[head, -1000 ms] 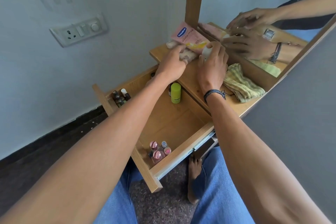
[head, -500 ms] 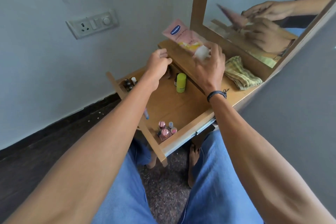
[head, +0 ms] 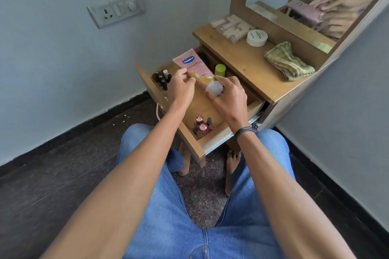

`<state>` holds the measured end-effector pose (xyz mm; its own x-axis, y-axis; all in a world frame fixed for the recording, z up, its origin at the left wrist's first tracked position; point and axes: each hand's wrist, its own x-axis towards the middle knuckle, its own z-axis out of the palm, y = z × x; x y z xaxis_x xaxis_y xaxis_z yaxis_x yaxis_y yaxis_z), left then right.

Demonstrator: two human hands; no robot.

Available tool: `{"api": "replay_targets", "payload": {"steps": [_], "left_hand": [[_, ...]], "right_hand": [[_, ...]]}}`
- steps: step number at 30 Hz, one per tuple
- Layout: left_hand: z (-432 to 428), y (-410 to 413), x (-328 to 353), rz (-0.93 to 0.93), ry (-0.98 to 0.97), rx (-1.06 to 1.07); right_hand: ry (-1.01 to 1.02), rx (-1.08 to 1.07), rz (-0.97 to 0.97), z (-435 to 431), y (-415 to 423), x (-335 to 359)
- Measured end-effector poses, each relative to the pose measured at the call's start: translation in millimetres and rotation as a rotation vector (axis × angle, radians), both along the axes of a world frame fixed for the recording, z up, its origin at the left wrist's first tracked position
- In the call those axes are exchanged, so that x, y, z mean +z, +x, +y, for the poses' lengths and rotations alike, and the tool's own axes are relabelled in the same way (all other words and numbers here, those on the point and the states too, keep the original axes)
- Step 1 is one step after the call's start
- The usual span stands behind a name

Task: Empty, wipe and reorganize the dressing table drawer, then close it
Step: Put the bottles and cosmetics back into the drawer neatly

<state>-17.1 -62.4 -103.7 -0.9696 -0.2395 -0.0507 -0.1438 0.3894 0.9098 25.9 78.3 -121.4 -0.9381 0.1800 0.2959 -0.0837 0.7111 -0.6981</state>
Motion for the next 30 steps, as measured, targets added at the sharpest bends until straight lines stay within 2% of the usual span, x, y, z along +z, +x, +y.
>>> {"api": "replay_targets", "payload": {"steps": [5, 12, 17, 30], "left_hand": [[6, 7, -13, 0.044, -0.334, -0.013], [8, 14, -24, 0.033, -0.609, -0.088], [9, 20, -22, 0.037, -0.699, -0.099], [6, 14, -29, -0.080, -0.771, -0.213]], "right_hand": [[-0.006, 0.001, -0.073, 5, 3, -12], [0.052, 0.019, -0.163, 12, 2, -30], [0.108, 0.063, -0.201, 13, 0, -31], [0.343, 0.159, -0.307, 7, -1, -26]]}}
